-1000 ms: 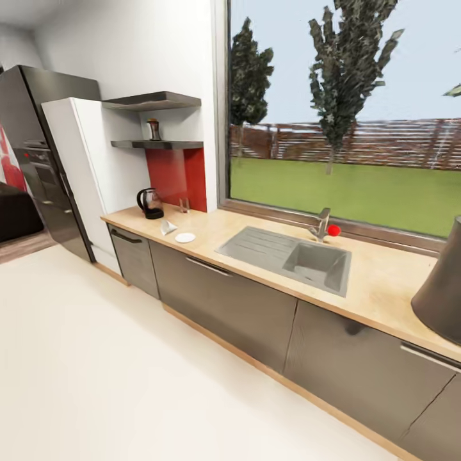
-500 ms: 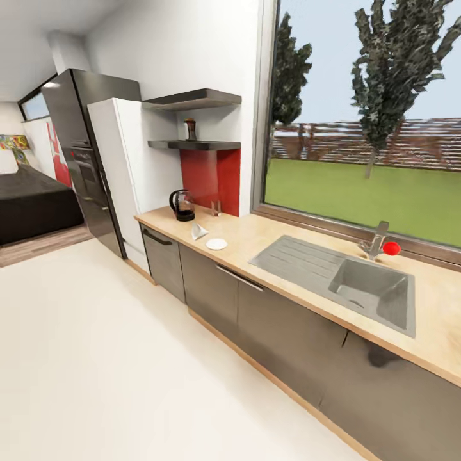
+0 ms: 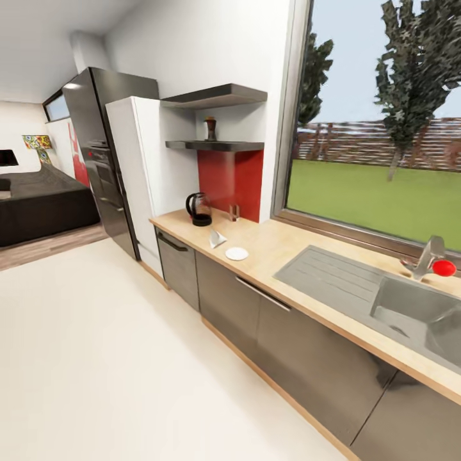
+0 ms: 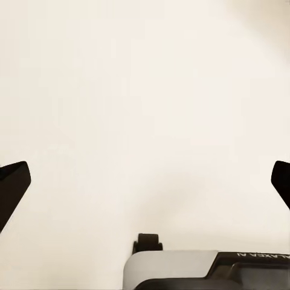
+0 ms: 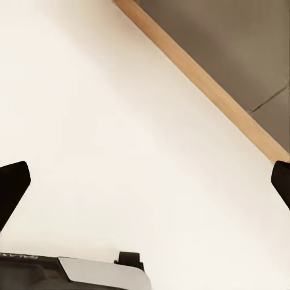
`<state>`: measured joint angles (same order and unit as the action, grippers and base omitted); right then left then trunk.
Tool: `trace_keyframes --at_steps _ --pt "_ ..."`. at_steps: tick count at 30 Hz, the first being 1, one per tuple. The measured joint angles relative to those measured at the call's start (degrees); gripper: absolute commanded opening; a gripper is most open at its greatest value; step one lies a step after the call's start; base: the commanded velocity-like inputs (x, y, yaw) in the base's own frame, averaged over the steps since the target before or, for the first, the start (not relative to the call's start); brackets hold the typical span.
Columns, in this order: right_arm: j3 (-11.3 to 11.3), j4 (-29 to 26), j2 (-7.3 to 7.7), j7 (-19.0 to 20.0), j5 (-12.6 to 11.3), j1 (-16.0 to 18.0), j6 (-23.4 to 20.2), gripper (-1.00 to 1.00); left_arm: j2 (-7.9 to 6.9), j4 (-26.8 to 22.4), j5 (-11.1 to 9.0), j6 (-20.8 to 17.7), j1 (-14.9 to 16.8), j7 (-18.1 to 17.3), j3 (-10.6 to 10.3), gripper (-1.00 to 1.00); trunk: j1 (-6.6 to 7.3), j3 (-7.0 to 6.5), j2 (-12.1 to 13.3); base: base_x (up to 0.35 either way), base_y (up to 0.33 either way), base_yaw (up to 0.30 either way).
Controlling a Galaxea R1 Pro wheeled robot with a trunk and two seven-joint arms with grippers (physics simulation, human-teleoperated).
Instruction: Set up a coffee station on the kitchen countertop: keep the coffee maker on the countertop, move the bottle of coffee from the kitchen shelf to the counter next to the coffee maker, place a paper coffee filter on top of the coffee maker, put the saucer next to the coffee maker with the coffee cup on the saucer, and place the electric kettle next to the coffee maker.
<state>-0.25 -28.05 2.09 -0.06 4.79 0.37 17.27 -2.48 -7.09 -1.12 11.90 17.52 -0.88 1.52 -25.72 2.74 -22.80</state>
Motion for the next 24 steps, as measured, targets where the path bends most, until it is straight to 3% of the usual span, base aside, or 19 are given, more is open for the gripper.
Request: trace_keyframes --at_steps 24 --pt "0.0 0.0 0.0 0.0 0.0 0.0 -0.1 1.0 -0.05 0.0 0.0 0.0 0.0 0.0 0.0 1.0 0.0 0.0 0.0 0.325 0.169 0.0"
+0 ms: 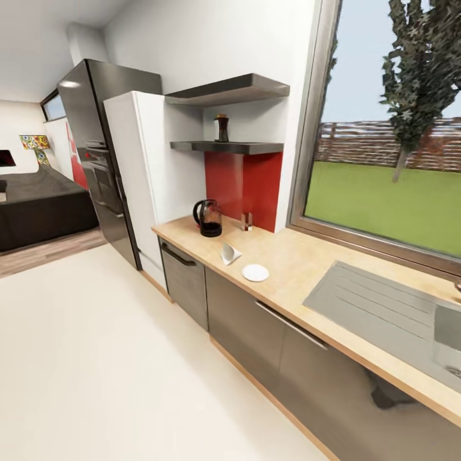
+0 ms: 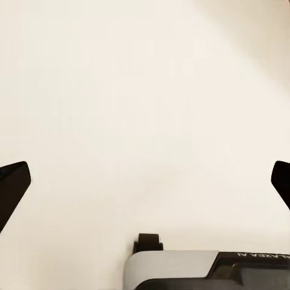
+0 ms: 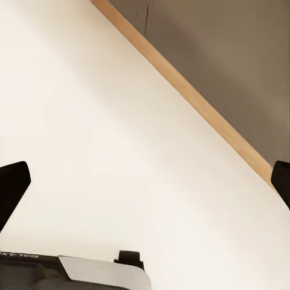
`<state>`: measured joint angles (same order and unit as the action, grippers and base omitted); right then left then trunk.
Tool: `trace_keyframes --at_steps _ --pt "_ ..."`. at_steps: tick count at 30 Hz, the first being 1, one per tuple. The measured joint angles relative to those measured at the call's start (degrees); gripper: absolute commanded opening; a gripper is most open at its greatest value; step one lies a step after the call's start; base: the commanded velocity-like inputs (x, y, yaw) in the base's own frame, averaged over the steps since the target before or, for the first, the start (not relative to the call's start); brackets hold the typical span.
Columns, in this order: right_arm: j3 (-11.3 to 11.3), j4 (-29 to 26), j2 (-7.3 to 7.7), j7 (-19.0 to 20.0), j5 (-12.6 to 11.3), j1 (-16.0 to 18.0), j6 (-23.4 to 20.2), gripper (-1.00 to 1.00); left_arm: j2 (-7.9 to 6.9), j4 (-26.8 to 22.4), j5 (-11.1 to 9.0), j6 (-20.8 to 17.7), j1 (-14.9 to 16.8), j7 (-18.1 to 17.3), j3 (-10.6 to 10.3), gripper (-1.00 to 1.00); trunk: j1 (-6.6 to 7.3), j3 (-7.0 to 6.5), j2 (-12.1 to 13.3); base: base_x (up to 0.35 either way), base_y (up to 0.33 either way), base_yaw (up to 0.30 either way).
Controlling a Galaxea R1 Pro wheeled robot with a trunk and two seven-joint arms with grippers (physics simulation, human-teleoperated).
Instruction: Set up a coffee station on the kitchen countertop: keep the coffee maker on the countertop, move the bottle of coffee from the kitchen shelf to the counter next to the coffee maker, place a paper coffee filter on top of the coffee maker, put the saucer next to the coffee maker with the coffee cup on the saucer, and place the electric kettle next to the coffee maker.
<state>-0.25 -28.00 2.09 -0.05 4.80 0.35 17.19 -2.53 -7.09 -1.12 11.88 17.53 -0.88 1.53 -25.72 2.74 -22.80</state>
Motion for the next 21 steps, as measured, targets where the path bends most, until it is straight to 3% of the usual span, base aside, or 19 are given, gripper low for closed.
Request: trace_keyframes --at_steps 21 --pt "0.0 0.0 0.0 0.0 -0.1 0.0 0.0 1.0 0.02 0.0 0.0 0.0 0.0 0.0 0.0 1.0 -0.01 -0.01 0.0 0.248 0.261 -0.005"
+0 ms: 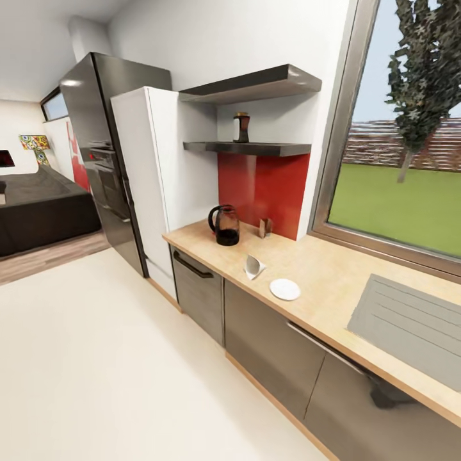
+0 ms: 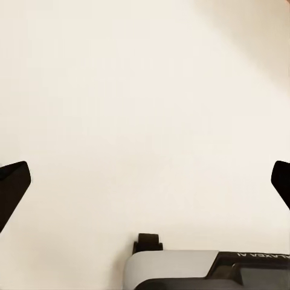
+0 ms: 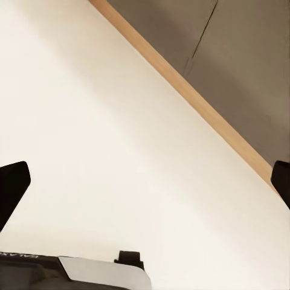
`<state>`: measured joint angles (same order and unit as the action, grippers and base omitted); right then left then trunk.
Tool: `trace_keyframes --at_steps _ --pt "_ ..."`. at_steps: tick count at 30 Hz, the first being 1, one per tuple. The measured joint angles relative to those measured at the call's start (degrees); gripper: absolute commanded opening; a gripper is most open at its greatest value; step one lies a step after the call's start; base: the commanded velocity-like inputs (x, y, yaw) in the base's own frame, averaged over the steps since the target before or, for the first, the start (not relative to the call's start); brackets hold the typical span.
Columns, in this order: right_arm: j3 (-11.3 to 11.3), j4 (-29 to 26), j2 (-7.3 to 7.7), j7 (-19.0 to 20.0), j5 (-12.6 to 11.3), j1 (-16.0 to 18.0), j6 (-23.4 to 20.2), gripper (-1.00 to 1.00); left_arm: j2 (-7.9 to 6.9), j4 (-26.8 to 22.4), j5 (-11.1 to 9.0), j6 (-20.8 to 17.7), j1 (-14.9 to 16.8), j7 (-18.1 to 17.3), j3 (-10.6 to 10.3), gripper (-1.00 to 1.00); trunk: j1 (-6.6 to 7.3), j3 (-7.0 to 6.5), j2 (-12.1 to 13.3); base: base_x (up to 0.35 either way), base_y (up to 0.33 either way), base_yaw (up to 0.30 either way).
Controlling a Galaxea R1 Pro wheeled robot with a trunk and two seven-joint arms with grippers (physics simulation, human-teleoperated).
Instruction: Set up a coffee station on the kitchen countertop: keep the coffee maker on the countertop, move the bottle of coffee from the kitchen shelf to the counter next to the coffee maker, place a paper coffee filter on top of the coffee maker, put the saucer next to the coffee maker with the coffee cup on the saucer, and place the electric kettle next to the coffee maker.
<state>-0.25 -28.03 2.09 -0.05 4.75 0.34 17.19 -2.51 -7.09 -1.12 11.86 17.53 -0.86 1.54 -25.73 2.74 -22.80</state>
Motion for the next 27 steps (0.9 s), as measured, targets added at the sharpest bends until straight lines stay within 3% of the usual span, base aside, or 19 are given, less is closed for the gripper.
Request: trace_keyframes --at_steps 12,27 --pt "0.0 0.1 0.0 0.0 0.0 0.0 0.0 1.0 -0.02 0.0 0.0 0.0 0.0 0.0 0.0 1.0 0.0 -0.51 0.0 0.232 0.278 -0.179" --pt "0.2 0.8 0.09 -0.1 0.0 0.0 0.0 1.0 0.0 0.0 0.0 0.0 0.0 0.0 0.0 1.0 0.0 -0.57 0.0 0.22 0.279 -0.011"
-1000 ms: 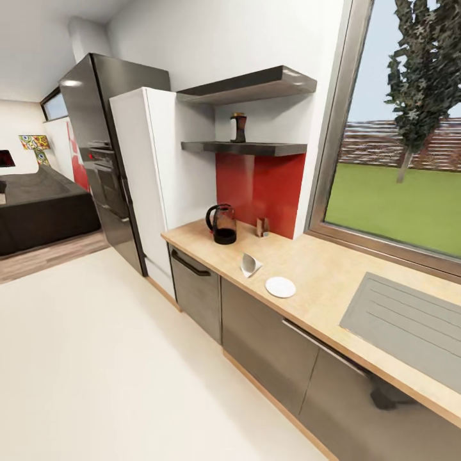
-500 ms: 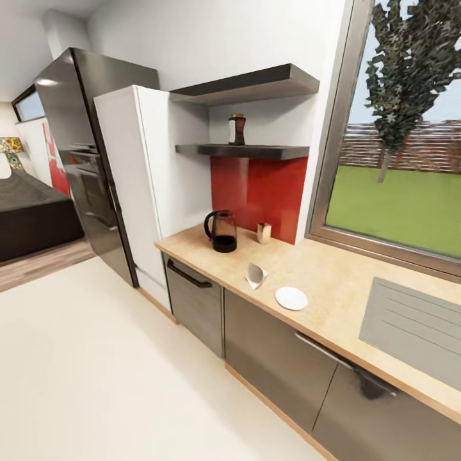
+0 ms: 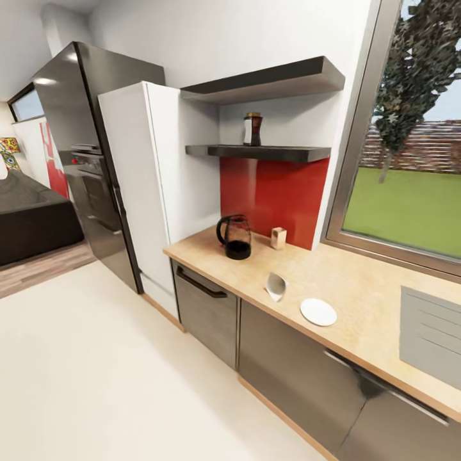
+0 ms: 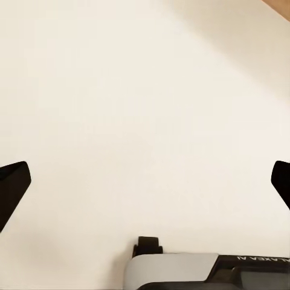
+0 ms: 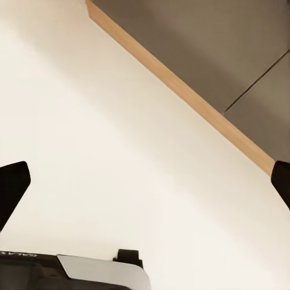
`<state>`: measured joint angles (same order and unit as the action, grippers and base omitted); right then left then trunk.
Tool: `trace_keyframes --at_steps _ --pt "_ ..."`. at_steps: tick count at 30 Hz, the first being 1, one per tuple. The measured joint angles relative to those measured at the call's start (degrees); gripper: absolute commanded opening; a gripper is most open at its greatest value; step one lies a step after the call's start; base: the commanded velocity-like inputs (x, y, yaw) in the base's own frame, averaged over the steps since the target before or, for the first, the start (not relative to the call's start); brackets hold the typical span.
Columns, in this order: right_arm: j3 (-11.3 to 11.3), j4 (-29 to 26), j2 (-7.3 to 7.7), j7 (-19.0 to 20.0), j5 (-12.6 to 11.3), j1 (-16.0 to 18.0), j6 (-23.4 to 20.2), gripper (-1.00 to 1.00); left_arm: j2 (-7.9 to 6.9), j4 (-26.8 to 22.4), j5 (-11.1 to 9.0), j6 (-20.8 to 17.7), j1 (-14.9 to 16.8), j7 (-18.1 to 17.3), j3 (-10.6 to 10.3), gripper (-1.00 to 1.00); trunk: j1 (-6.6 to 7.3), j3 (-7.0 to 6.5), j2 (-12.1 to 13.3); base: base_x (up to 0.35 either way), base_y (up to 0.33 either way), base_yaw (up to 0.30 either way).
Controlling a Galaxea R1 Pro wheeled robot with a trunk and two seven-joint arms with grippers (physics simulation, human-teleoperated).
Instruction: Set up a coffee station on the kitchen countertop: keep the coffee maker on the countertop, move the bottle of coffee from the kitchen shelf to the counter next to the coffee maker, place a paper coffee filter on top of the coffee maker, put the saucer next to the coffee maker with the coffee cup on the saucer, and place the electric kettle next to the coffee maker.
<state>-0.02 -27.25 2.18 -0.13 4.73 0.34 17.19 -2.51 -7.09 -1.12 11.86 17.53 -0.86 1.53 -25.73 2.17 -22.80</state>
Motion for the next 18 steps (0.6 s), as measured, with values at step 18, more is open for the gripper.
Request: trace_keyframes --at_steps 18 --pt "0.1 0.1 -0.08 0.0 0.0 0.0 0.0 1.0 0.05 0.0 0.0 0.0 0.0 0.0 0.0 1.0 -0.02 -0.43 0.0 0.147 0.236 -0.148"
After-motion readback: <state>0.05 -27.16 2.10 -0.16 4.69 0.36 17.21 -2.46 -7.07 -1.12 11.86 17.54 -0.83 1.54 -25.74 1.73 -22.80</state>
